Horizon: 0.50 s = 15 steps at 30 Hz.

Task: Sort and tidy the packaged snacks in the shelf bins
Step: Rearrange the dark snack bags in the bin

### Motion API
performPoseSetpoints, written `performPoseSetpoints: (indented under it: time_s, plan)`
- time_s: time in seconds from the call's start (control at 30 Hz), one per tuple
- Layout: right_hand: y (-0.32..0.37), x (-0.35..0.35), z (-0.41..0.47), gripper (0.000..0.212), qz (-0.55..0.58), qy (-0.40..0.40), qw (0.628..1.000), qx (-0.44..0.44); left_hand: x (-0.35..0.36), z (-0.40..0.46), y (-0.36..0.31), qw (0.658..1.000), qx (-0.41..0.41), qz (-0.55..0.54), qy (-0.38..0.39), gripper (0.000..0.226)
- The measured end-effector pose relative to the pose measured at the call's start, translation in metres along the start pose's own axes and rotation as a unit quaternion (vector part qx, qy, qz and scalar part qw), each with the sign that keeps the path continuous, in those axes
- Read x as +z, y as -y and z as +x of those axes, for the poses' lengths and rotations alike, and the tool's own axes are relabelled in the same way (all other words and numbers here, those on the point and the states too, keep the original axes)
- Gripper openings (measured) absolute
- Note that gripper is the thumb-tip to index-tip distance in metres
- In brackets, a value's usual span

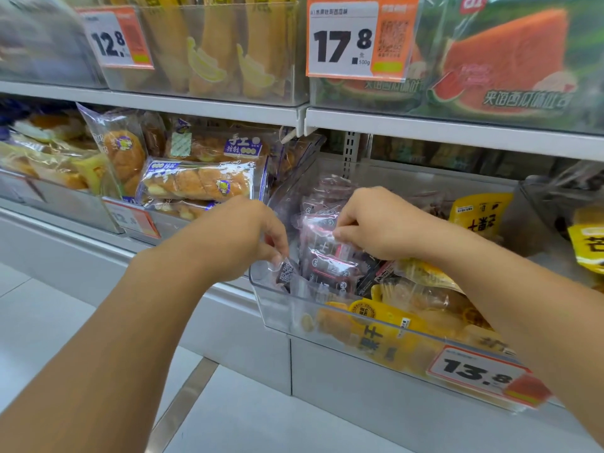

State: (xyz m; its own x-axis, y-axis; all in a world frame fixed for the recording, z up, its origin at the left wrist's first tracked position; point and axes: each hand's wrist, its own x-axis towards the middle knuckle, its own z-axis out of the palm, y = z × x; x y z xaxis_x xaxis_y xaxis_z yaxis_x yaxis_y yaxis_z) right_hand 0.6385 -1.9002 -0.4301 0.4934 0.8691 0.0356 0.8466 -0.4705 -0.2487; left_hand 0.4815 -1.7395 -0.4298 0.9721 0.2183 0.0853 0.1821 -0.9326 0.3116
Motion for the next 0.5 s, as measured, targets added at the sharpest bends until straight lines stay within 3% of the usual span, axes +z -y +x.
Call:
performPoseSetpoints:
  time_s: [0.1, 0.17, 0.3, 0.4, 0.5]
  plan:
    - [0.006, 0.0, 0.003, 0.04, -0.015, -0.123, 0.992, -0.018, 0.003, 0.001, 0.0, 1.0, -0.009, 0.0, 0.007, 0.008]
    - [0.009, 0.003, 0.004, 0.032, 0.029, -0.162, 0.986, -0.021, 0.006, 0.001, 0.0, 1.0, -0.009, 0.008, 0.002, 0.004]
    - [0.012, 0.013, 0.001, 0.023, 0.127, -0.155, 0.98, -0.013, 0.013, 0.002, 0.004, 0.999, -0.028, 0.018, -0.027, 0.008]
    - [0.014, 0.016, 0.001, 0.014, 0.083, -0.088, 0.992, -0.03, 0.017, 0.006, -0.001, 0.994, -0.022, 0.046, -0.099, 0.028]
    - [0.009, 0.022, 0.004, 0.007, 0.069, -0.039, 0.997, -0.014, 0.013, 0.01, -0.011, 0.99, -0.049, 0.105, -0.084, 0.031]
